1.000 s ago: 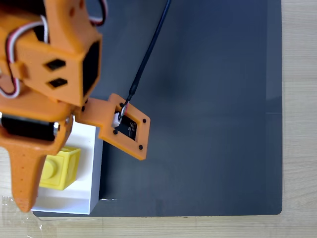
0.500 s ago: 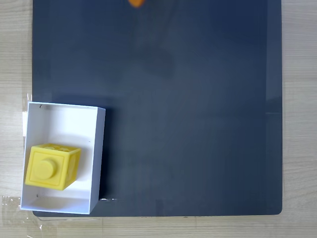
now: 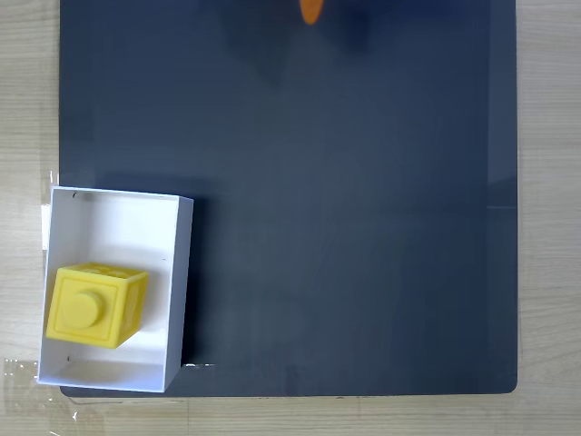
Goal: Grasp a yellow block and put it in the box
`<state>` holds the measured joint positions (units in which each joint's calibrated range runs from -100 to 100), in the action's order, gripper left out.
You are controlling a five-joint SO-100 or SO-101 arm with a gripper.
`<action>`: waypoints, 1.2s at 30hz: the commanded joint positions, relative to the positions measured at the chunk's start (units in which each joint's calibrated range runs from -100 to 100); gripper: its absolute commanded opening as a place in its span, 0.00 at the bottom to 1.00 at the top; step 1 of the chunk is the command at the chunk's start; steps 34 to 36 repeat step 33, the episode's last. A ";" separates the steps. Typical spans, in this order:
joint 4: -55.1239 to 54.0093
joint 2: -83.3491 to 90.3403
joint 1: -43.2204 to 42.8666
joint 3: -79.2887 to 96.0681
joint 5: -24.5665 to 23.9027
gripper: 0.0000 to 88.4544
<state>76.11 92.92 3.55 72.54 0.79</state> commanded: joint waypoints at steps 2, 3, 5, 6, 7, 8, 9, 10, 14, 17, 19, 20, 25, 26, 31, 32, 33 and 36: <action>-1.68 5.98 0.23 12.63 0.15 0.07; -1.25 5.22 0.23 13.98 0.26 0.07; -1.42 5.47 0.91 16.97 0.26 0.07; -1.59 5.98 0.99 18.14 0.26 0.07; -1.77 5.98 1.08 19.05 0.20 0.07; -1.77 6.15 1.08 19.14 0.26 0.07; -1.77 6.15 1.08 19.14 0.20 0.07; -1.77 6.15 1.08 19.14 0.26 0.07; -1.77 6.15 0.99 19.14 0.31 0.07; -1.77 6.15 0.99 19.14 0.31 0.07; -1.77 6.15 0.99 19.14 0.31 0.07; -1.77 6.15 0.99 19.14 0.31 0.07; -1.77 6.15 0.99 19.14 0.31 0.07; -1.77 6.15 0.99 19.14 0.31 0.07; -1.77 6.15 0.99 19.14 0.31 0.07; -1.77 6.15 0.99 19.14 0.31 0.07; -1.77 6.15 0.99 19.14 0.31 0.07; -1.77 6.15 0.99 19.14 0.31 0.07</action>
